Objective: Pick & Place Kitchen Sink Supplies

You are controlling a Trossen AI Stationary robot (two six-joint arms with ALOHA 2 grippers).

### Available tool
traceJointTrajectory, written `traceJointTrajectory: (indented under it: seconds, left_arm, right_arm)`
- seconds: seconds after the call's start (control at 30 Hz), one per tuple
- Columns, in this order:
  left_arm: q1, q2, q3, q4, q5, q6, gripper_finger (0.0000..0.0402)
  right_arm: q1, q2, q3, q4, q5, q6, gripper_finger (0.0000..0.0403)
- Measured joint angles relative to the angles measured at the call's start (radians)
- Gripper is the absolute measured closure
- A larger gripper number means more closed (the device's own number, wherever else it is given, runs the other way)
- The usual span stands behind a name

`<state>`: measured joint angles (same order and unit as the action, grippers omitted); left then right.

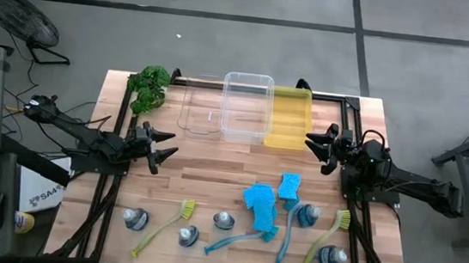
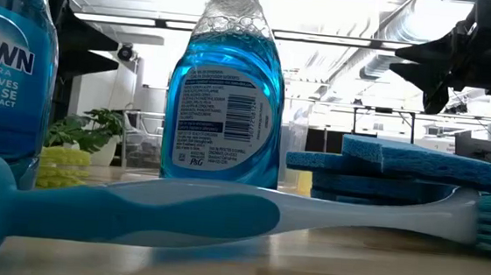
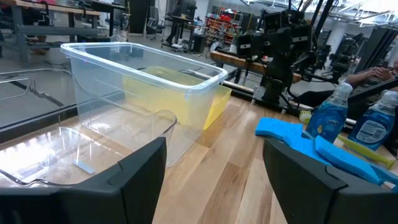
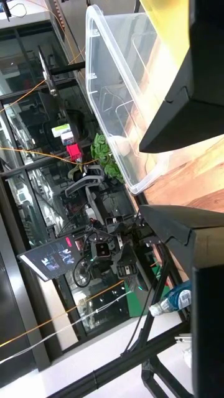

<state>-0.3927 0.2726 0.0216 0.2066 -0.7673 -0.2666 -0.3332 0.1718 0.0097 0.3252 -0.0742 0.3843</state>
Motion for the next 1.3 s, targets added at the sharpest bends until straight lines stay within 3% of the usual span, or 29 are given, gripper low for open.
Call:
traceJointTrajectory:
  seconds: [1.03, 1.3]
  left_arm:
    - [0.0, 0.0, 0.0, 0.0, 0.0, 0.0, 0.0138]
    - [0.0, 0.0, 0.0, 0.0, 0.0, 0.0, 0.0138]
  right_arm:
    - [0.0, 0.0, 0.0, 0.0, -0.007, 0.051, 0.0263]
    - [0.0, -0.001, 0.003, -0.003, -0.224, 0.301, 0.0263]
